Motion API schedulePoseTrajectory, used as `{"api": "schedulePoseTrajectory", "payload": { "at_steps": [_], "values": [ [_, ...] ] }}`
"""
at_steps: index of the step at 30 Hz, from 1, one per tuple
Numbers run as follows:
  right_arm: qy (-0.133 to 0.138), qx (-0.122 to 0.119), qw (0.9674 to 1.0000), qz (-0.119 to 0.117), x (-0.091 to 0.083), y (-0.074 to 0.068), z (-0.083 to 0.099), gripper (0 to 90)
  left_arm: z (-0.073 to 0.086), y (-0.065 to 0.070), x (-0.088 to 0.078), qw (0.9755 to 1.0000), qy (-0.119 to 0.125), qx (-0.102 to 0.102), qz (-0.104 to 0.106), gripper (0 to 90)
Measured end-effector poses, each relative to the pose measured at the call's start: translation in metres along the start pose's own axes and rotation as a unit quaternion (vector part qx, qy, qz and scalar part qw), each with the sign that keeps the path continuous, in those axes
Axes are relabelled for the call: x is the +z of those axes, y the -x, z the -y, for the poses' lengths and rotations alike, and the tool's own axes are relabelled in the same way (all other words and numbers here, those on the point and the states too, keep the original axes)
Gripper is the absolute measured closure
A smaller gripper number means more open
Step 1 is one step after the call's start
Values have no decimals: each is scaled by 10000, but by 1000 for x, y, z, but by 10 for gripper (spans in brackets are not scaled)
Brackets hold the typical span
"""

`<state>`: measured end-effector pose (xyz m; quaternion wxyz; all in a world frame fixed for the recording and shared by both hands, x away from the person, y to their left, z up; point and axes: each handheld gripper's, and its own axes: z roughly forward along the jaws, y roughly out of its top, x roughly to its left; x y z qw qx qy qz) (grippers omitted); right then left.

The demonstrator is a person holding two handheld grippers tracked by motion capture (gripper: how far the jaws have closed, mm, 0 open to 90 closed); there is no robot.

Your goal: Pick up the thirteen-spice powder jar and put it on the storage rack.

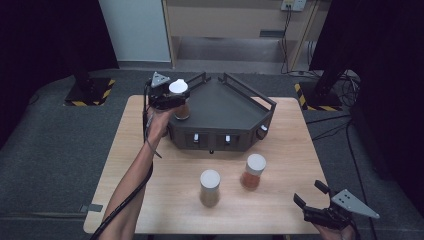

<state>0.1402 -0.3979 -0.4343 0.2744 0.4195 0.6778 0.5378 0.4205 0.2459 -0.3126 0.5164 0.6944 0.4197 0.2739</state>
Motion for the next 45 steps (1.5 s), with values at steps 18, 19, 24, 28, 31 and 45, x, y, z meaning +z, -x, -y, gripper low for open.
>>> {"api": "schedulePoseTrajectory", "payload": {
  "at_steps": [18,19,24,28,31,45],
  "values": [
    [-2,-30,10000,-10,0,0,0,71,-21,0,-51,9979,543,123,327,31],
    [-2,-30,10000,-10,0,0,0,71,-21,0,-51,9979,543,123,327,31],
    [-18,-34,10000,-11,0,-1,-1,70,-22,1,-76,9960,637,128,607,32],
    [-21,-42,10000,-11,0,-1,-1,70,-17,4,-90,9954,648,220,675,34],
    [-27,-58,10000,-5,0,-2,-1,70,-10,3,-101,9945,690,194,768,37],
    [-56,-109,9999,-8,2,-3,-2,71,29,-8,-148,9893,993,67,1070,37]
  ]
}}
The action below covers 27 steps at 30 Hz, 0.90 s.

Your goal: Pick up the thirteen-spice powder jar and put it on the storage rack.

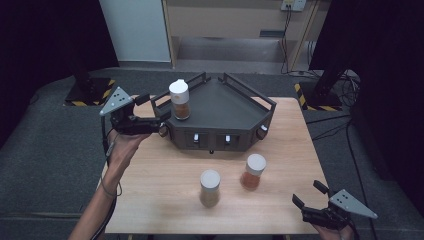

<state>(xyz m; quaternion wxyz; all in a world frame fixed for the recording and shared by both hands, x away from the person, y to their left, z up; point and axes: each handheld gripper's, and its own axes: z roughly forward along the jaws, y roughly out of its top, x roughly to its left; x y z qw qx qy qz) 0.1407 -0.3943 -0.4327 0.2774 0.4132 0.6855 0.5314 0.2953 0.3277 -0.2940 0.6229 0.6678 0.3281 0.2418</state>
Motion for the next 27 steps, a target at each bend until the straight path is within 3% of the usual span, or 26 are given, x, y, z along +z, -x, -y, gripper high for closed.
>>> {"api": "schedulePoseTrajectory", "payload": {
  "at_steps": [4,13,24,27],
  "values": [
    [-6,1,10000,17,0,0,0,70,14,-2,-16,9997,139,-149,100,38],
    [-9,-2,10000,23,0,-1,0,70,43,4,-42,9999,17,-134,103,38],
    [-25,-12,10000,31,0,-1,-1,71,89,6,-58,9993,-176,-282,171,37],
    [-33,-6,10000,29,0,-1,-1,70,100,9,-63,9994,-188,-243,140,37]
  ]
}}
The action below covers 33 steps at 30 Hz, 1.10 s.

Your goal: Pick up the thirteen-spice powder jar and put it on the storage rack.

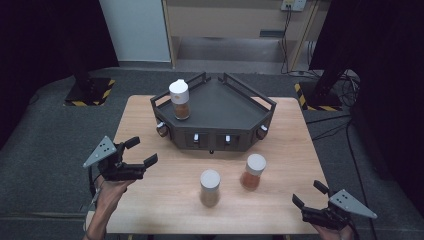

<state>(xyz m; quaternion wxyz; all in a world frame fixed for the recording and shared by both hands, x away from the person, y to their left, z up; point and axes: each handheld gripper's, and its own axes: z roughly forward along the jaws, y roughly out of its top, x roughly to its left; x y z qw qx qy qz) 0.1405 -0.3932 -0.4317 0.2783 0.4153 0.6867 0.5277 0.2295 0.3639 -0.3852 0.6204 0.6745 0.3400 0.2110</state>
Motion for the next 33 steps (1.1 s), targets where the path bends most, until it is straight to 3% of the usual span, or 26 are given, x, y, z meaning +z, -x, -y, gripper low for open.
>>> {"api": "schedulePoseTrajectory", "payload": {
  "at_steps": [6,10,16,23,29,31,33],
  "values": [
    [-8,-9,10000,0,0,0,0,70,29,2,-4,9999,-34,-17,102,41],
    [-16,-12,10000,-10,1,0,0,71,40,2,-6,9998,-177,21,104,41],
    [-33,-19,10000,-10,1,0,-1,71,58,3,-9,9997,-182,-75,117,40],
    [-40,-29,10000,-15,1,0,-1,72,65,8,-9,9992,-386,111,41,40],
    [-45,-31,10000,-15,1,0,-1,72,75,5,-12,9992,-393,89,44,40],
    [-45,-33,10000,-13,1,0,-1,72,80,6,-16,9991,-353,221,-33,45],
    [-44,-31,10000,-15,1,0,-1,72,82,3,-17,9994,-336,107,-14,41]
  ]
}}
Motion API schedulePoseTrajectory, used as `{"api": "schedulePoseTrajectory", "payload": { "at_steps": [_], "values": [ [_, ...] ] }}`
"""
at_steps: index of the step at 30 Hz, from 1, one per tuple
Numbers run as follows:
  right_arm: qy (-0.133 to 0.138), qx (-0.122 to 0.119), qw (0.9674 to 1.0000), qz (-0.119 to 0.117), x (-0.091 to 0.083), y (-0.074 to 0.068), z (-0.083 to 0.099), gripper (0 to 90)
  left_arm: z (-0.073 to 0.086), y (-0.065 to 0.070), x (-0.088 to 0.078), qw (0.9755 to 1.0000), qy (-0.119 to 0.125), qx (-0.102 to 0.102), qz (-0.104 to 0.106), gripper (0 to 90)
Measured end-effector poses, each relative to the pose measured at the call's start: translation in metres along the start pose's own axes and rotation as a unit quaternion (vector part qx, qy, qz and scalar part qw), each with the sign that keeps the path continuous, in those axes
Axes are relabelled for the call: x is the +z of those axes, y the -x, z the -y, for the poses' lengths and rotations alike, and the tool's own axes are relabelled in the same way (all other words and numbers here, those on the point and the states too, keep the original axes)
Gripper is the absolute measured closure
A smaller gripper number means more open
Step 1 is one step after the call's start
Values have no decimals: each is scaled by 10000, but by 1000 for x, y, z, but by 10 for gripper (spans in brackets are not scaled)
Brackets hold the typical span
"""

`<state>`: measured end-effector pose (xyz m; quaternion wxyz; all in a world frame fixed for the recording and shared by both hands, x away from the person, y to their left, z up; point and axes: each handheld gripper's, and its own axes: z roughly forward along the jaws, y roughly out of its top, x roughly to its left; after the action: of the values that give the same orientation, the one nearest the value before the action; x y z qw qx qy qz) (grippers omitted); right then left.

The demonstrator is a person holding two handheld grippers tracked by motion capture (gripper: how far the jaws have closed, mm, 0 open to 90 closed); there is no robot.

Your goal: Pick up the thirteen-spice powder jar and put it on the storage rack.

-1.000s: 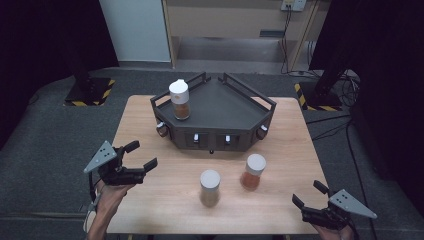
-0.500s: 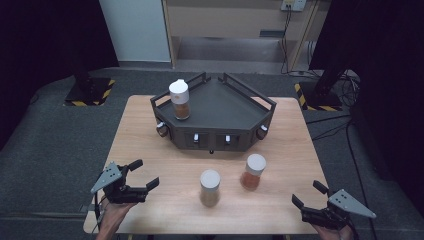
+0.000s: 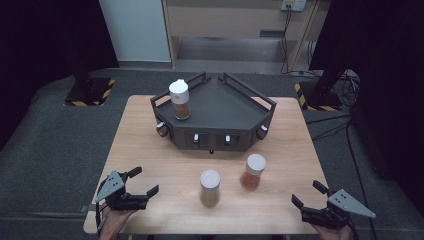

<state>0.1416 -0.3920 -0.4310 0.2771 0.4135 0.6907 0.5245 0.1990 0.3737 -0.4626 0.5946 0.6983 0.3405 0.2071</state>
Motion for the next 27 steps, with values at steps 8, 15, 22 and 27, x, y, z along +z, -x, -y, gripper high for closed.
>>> {"api": "schedulePoseTrajectory", "payload": {
  "at_steps": [8,15,22,27],
  "values": [
    [-7,-11,10000,-11,1,1,0,73,2,-4,0,10000,-46,-51,36,31],
    [-1,-7,10000,-10,1,1,0,73,2,-5,1,9999,-63,-87,78,32],
    [-6,-16,10000,-6,1,1,0,73,1,-6,2,9998,-125,-62,110,32],
    [-5,-7,10000,-13,1,1,0,73,1,-6,2,9998,-136,-56,120,31]
  ]
}}
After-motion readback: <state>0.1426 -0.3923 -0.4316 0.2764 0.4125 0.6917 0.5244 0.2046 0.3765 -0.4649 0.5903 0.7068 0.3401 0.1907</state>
